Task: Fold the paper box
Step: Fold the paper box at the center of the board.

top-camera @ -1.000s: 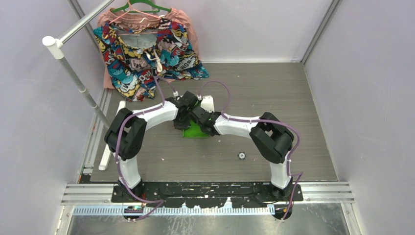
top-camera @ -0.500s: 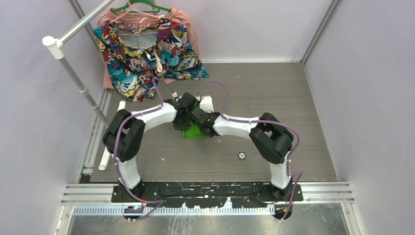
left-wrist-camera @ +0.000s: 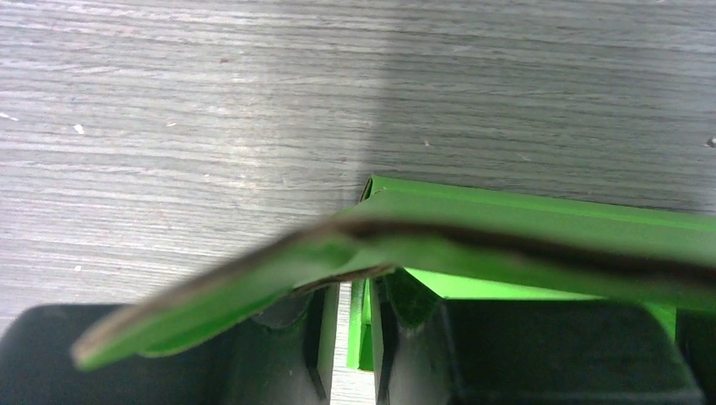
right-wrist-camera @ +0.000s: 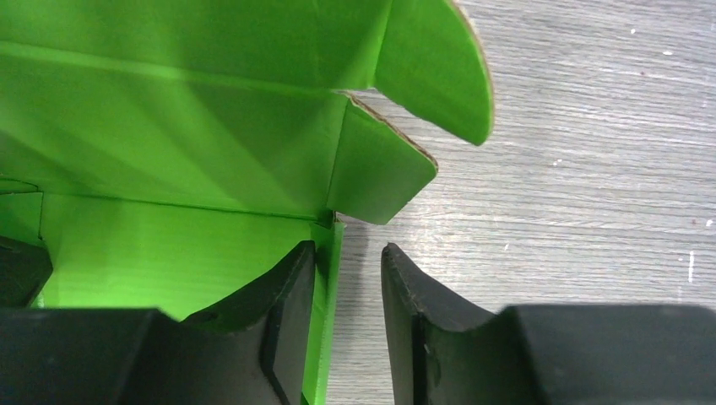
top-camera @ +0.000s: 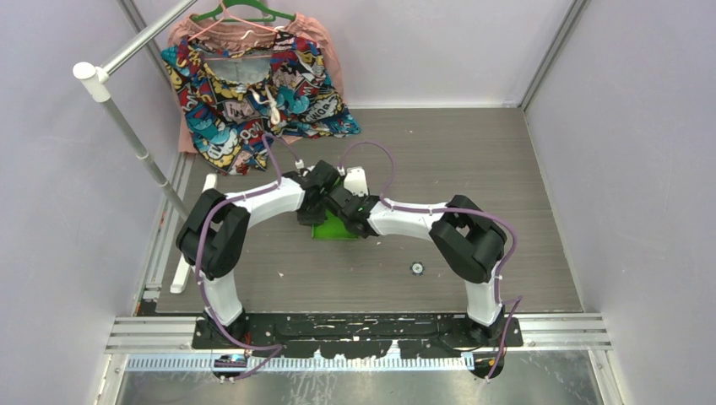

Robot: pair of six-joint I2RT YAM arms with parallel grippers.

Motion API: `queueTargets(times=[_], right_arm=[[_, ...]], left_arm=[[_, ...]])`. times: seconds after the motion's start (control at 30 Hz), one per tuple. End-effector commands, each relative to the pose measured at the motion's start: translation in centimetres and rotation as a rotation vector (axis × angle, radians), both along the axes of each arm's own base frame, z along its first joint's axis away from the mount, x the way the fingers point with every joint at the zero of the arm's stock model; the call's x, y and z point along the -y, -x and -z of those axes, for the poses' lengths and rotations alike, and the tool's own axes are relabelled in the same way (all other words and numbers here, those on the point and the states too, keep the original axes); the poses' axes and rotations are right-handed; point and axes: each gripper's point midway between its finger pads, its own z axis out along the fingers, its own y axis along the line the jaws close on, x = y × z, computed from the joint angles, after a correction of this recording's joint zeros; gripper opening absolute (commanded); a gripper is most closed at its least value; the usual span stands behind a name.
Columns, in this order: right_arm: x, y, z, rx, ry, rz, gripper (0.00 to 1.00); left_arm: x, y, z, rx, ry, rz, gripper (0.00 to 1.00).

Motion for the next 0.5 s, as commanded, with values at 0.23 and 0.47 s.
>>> queueTargets(times=[0.23,0.47], right_arm=[[-5.6,6.7,3.9,-0.063,0.008,-0.191,0.44],[-6.3,7.5,4.5,-0.104,-0.039,-0.187,0.32]], left_arm=[[6.9,0.8,-3.7,0.19,0.009,0.145,0.19],[6.8,0.8,-3.7,0.191,0.003,0.133,0.19]])
